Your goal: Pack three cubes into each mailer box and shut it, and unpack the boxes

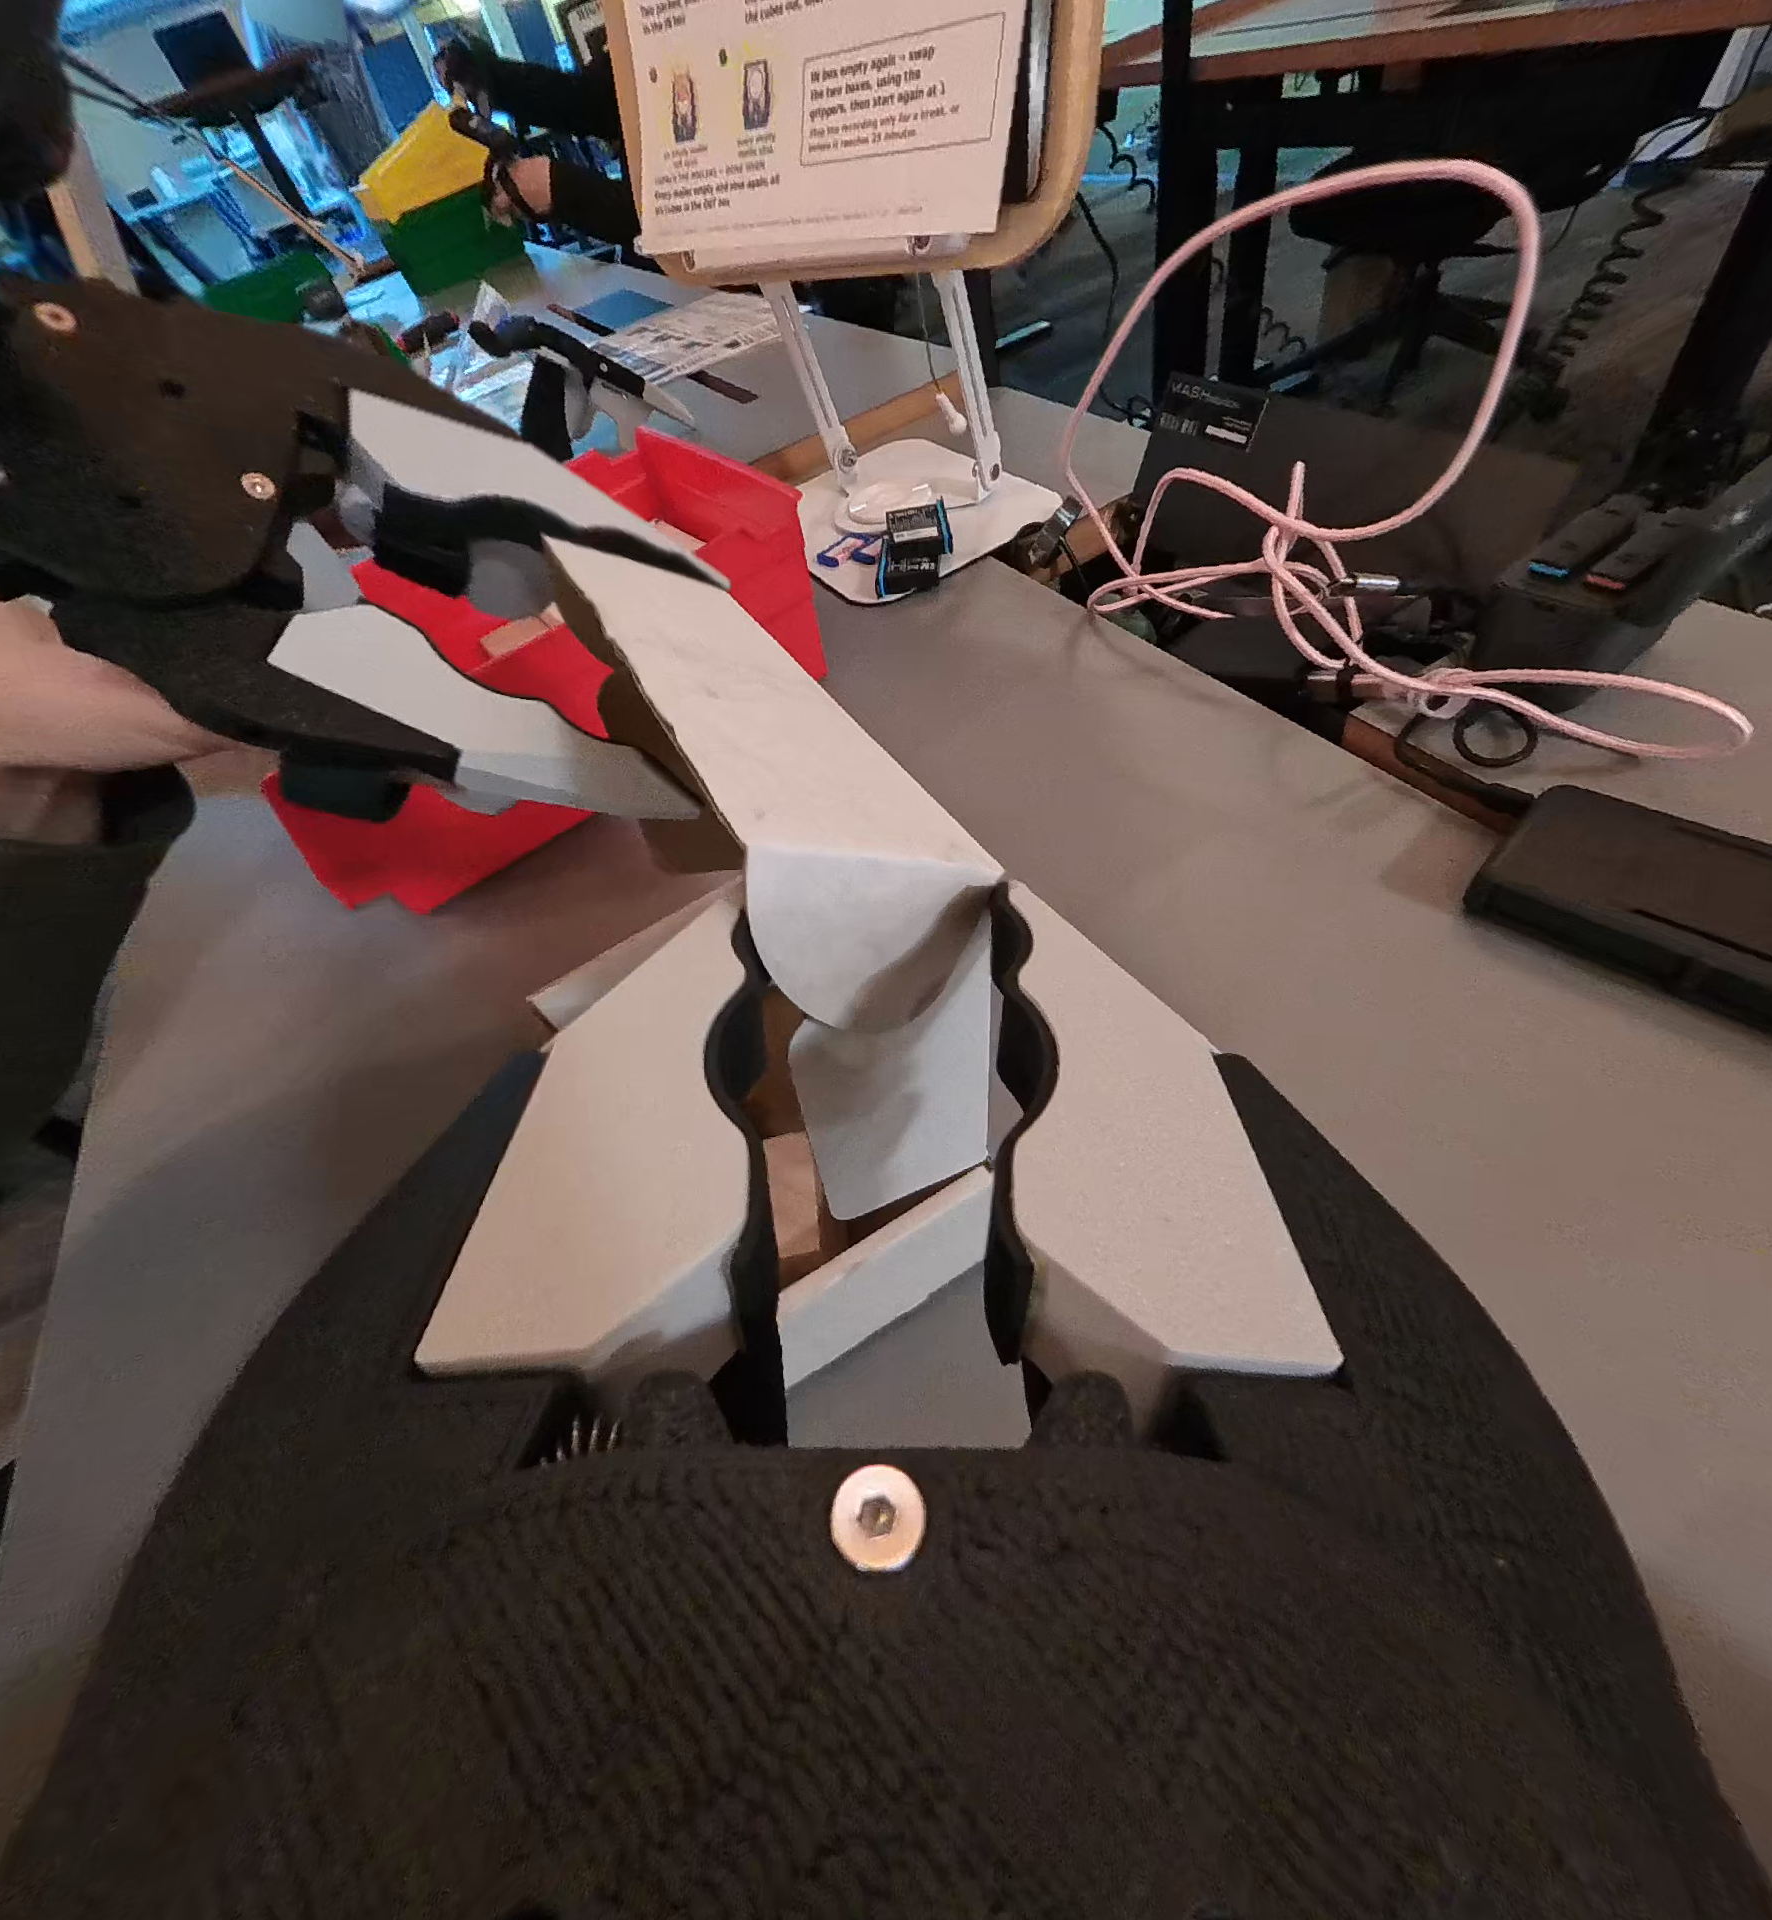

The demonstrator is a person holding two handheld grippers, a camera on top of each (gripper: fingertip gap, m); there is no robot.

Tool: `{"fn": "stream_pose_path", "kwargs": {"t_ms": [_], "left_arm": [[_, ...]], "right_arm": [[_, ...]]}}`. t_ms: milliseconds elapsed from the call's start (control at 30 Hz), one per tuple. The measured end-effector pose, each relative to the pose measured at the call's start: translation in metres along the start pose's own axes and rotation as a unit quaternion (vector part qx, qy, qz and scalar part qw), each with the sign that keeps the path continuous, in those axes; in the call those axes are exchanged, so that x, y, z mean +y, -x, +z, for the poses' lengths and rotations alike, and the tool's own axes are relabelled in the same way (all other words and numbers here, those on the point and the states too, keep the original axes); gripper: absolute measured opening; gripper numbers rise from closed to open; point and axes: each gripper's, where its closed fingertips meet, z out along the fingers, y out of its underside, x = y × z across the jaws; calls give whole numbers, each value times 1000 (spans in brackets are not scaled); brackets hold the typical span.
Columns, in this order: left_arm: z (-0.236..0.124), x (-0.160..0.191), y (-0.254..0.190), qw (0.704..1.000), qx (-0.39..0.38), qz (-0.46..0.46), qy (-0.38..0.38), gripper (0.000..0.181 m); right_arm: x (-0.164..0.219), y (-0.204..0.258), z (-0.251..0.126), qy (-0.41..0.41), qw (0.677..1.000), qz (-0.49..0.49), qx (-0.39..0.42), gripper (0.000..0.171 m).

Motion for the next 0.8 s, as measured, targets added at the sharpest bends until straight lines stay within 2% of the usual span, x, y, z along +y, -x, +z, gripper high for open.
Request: {"fn": "stream_pose_path", "kwargs": {"t_ms": [33,200,333,467,533,600,700,800], "left_arm": [[0,-2,1,1000,0,7,-7,69],[-6,-7,5,999,-11,26,-22,32],[-14,-2,10,998,-38,37,-17,13],[-19,1,6,998,-39,36,-14,11],[-23,4,5,998,-44,41,-12,10],[-26,6,3,998,-46,46,-11,9],[-30,10,-1,998,-42,40,-9,8],[-35,13,-4,999,-37,28,-4,7]], "right_arm": [[0,0,0,2,1000,-3,2,41],[2,1,-2,12,1000,-7,11,39],[3,8,-4,26,999,-5,17,39],[1,7,-14,46,996,-13,80,47],[-2,13,-22,50,991,-40,118,45],[1,24,-26,68,984,-70,149,39],[3,30,-29,70,975,-84,194,19],[5,32,-31,59,973,-67,214,15]]}}
